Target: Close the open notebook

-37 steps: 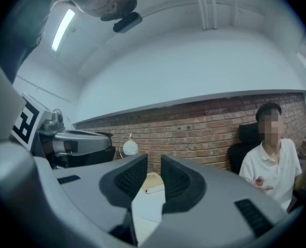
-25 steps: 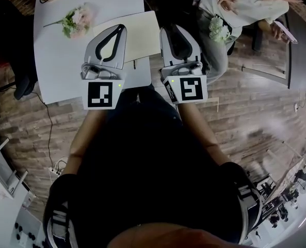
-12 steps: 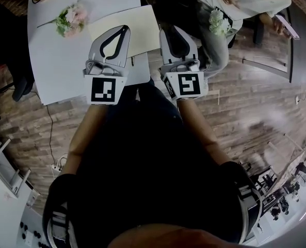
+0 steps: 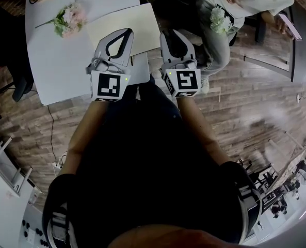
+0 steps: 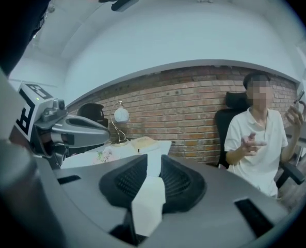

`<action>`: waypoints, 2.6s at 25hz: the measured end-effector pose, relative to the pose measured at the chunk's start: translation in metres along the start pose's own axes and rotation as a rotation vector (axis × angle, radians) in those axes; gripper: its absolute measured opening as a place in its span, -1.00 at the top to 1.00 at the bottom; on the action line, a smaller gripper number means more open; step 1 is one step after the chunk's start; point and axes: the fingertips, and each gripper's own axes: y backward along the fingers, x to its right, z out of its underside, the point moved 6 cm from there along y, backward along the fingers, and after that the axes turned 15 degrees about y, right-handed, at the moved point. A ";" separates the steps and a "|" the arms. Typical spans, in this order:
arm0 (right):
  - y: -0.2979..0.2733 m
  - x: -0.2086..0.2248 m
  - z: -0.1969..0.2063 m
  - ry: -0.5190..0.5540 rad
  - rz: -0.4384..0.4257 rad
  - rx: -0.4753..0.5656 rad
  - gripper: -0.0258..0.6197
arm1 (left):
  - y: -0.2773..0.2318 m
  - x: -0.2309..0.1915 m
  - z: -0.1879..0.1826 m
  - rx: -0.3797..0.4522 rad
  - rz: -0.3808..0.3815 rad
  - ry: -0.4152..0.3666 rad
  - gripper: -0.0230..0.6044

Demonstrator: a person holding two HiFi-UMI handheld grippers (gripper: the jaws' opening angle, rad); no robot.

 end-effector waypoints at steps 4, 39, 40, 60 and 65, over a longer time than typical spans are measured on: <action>0.002 -0.002 0.014 -0.001 -0.020 -0.044 0.79 | -0.005 0.002 0.016 -0.047 0.005 0.010 0.91; 0.000 -0.011 0.112 -0.051 -0.172 -0.238 0.69 | -0.028 0.023 0.106 -0.326 0.064 0.037 0.91; 0.000 -0.012 0.115 -0.056 -0.179 -0.245 0.68 | -0.028 0.024 0.107 -0.331 0.064 0.037 0.91; -0.013 -0.012 0.159 -0.310 -0.278 -0.319 0.58 | -0.028 0.015 0.113 -0.365 0.010 0.058 0.91; -0.017 -0.011 0.168 -0.431 -0.291 -0.319 0.54 | -0.026 0.012 0.115 -0.376 -0.004 0.064 0.91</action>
